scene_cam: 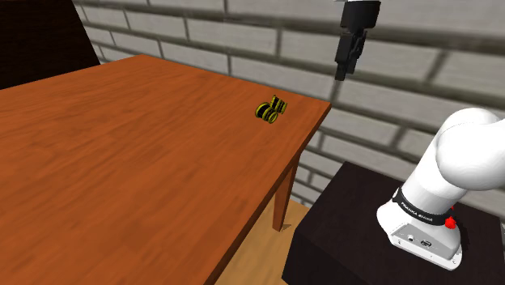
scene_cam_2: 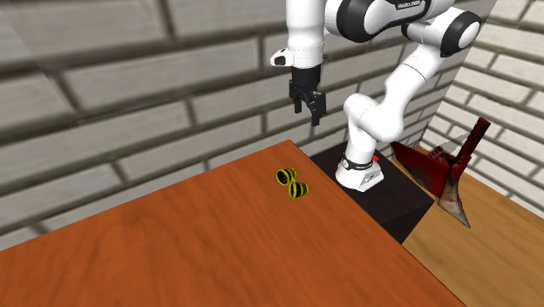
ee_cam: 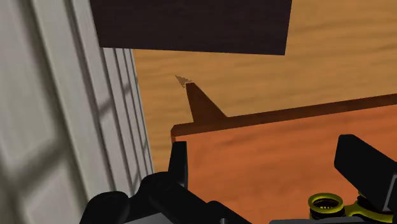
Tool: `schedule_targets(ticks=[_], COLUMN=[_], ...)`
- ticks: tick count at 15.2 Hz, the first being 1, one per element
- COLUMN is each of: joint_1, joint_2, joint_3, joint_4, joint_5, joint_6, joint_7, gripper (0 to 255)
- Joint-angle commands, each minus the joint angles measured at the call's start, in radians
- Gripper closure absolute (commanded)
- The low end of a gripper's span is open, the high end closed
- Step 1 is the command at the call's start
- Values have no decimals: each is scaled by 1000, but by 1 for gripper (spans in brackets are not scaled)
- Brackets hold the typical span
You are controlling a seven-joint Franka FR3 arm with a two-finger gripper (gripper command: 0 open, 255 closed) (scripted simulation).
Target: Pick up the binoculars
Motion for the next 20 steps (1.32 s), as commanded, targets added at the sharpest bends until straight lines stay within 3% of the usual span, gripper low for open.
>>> schedule_targets(ticks=[1,11,18,20], joint_1=[0,-68,-192,-191], joint_2=[0,56,237,239], joint_3=[0,321,565,571], joint_4=[0,-30,90,65], joint_5=[0,160,130,133], joint_6=[0,272,448,475], joint_7=[0,602,1038,1039], gripper=[0,0,0,0])
